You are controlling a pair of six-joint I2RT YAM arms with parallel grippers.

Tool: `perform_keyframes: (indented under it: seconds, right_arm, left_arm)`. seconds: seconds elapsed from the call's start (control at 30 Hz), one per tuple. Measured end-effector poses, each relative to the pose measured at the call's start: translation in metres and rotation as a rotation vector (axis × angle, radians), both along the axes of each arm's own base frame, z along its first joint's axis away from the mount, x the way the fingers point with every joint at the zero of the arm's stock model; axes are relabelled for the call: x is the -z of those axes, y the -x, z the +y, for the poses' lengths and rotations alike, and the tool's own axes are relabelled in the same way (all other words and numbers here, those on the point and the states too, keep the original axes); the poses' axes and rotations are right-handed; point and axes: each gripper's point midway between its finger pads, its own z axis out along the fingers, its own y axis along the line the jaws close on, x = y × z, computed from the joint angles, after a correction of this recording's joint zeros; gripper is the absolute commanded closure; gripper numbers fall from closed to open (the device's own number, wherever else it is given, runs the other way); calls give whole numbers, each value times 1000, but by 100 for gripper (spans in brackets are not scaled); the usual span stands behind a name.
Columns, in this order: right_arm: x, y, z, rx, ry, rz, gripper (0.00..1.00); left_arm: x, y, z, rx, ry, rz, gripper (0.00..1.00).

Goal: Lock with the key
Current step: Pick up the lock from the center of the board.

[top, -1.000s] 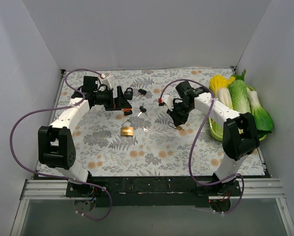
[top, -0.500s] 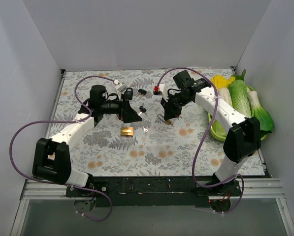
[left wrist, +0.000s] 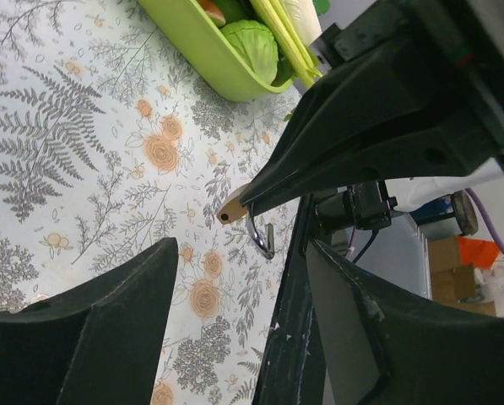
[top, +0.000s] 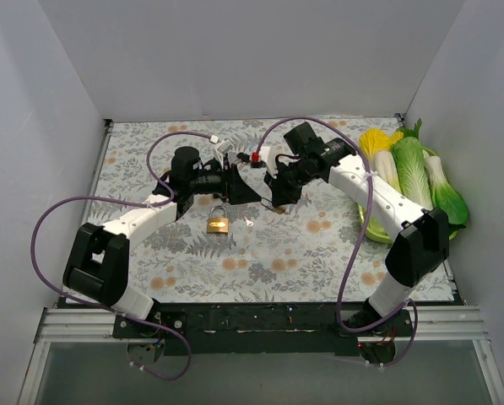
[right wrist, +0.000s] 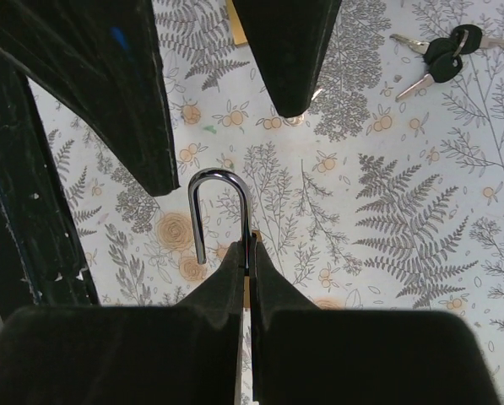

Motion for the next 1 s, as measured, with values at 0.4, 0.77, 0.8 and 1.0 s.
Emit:
perform_keyframes:
  seconds: [0.4,0.77,0.8,1.0]
  right_arm:
    - [-13,-9,5,29,19,-129,99]
    - [-12,-3,13,7,52,-171,99]
    - [-12,-3,13,7,53,-171,97]
    - [-14,0,13,4,32,-143,22]
  left_arm:
    - [13,-5,-4,-70,-1,159,49]
    - [14,4,-13,-47,0,195,99]
    - [13,4,-14,-42,3,185,100]
    - [14,4,-14,-47,-1,193,100]
